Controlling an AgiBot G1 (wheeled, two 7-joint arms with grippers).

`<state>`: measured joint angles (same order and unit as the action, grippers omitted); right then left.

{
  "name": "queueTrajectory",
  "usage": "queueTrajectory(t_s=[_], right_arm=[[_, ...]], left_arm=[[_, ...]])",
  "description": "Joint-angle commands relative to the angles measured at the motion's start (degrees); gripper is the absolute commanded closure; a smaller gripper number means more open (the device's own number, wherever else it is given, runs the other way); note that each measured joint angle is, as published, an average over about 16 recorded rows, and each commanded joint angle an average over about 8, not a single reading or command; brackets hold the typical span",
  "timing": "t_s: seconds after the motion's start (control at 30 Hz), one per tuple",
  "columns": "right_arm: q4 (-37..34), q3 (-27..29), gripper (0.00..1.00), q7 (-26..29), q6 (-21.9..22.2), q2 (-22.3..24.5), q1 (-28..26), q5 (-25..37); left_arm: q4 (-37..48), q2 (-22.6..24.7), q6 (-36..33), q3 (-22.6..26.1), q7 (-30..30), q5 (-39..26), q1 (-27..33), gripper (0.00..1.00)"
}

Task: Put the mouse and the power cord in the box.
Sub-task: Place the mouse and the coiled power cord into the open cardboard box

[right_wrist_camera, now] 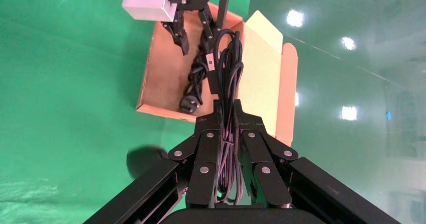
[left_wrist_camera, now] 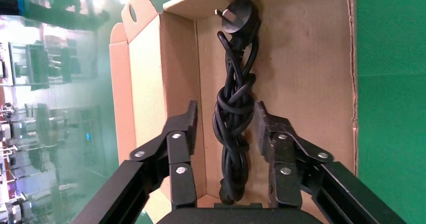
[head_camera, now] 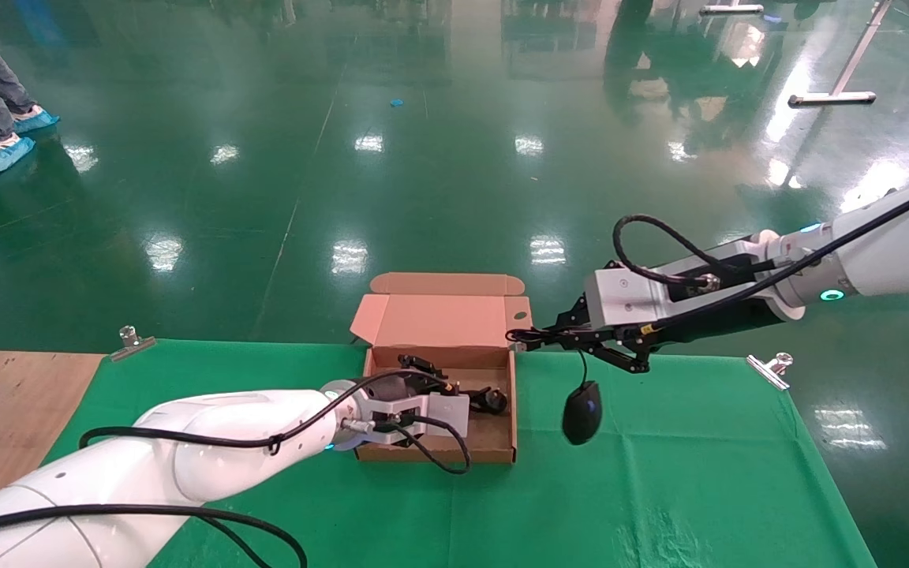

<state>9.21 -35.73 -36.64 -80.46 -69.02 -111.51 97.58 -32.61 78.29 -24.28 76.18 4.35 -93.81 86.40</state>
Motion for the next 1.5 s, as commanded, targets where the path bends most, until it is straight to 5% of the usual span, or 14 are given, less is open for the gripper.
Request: queueTrajectory(t_s=[0.03, 0.37, 0.67, 0.93, 1.13, 1.5], right_arm=[[0.1, 0.0, 1.0, 0.1, -0.2, -0.1, -0.1, -0.1], [0.3, -0.3, 1.0, 1.9, 1.9, -3.5, -0.5, 0.4], [2.6, -1.7, 1.0, 4.4, 6.3, -8.7, -0.4, 1.2], [13.1, -7.2, 1.0, 11.1, 11.3, -9.7, 3.7, -0.5], [22.1, -14.7, 1.0, 17.9, 18.1, -10.0, 7.0, -4.0], [32.6, -29.8, 1.0, 26.7, 37.1, -10.0, 12.7, -11.4]], left_arm=[[0.0, 0.0, 0.6, 0.6, 0.4, 0.5, 0.0, 0.0], [0.2, -3.2, -10.1, -3.2, 3.2, 11.7, 4.0, 0.0], [-4.2, -14.4, -18.6, -10.7, 13.0, 23.2, 3.7, 0.0], [-5.1, -22.9, -23.8, -15.5, 19.4, 30.3, 1.6, 0.0], [-3.6, -28.1, -27.7, -18.9, 24.2, 35.3, -0.4, 0.0], [6.1, -31.5, -33.2, -22.2, 32.3, 40.1, -2.3, 0.0]])
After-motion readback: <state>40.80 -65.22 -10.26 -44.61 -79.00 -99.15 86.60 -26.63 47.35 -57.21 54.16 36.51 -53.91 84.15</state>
